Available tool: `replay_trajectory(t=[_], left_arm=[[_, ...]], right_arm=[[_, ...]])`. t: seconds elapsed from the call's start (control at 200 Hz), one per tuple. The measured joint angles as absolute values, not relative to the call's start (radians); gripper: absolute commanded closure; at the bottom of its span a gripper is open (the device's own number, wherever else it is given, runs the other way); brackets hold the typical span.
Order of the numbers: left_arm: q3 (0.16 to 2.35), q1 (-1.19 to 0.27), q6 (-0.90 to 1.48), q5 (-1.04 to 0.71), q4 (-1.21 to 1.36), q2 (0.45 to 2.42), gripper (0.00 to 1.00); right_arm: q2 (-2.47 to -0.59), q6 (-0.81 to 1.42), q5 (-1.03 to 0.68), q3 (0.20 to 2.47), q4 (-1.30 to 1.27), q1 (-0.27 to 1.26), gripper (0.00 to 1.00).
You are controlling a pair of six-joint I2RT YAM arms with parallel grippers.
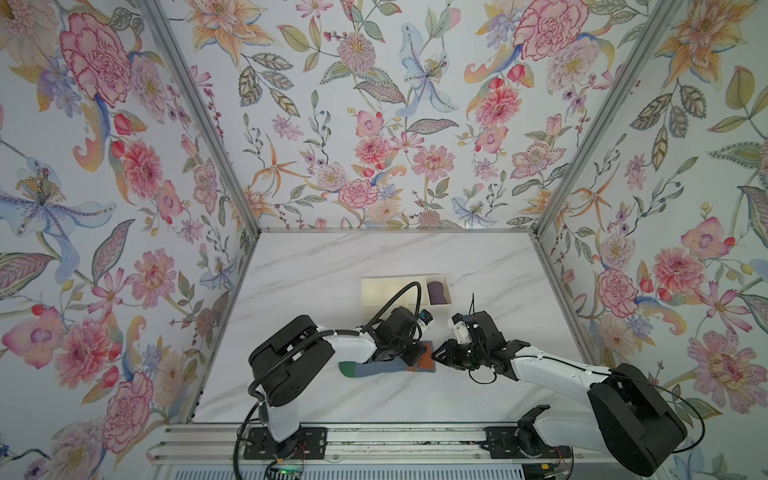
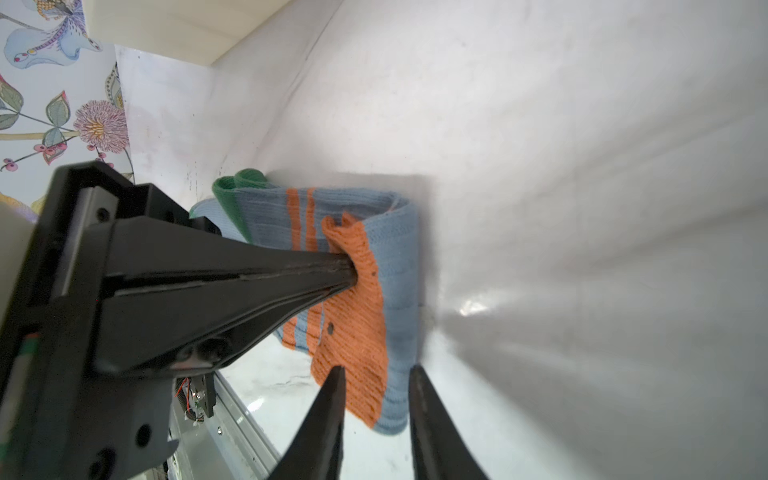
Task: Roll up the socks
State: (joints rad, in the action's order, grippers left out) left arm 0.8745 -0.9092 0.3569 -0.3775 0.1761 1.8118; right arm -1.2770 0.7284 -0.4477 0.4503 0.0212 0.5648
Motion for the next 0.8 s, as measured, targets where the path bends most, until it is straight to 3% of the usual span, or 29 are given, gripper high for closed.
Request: replay_trajectory(t=[0.801], left_arm=[[0.875, -0.947, 0.358, -0.389, 0.095, 1.713, 1.0]], right_arm=[[-1.276, 0.726, -0.428, 0.449, 0.041, 0.562, 0.71]])
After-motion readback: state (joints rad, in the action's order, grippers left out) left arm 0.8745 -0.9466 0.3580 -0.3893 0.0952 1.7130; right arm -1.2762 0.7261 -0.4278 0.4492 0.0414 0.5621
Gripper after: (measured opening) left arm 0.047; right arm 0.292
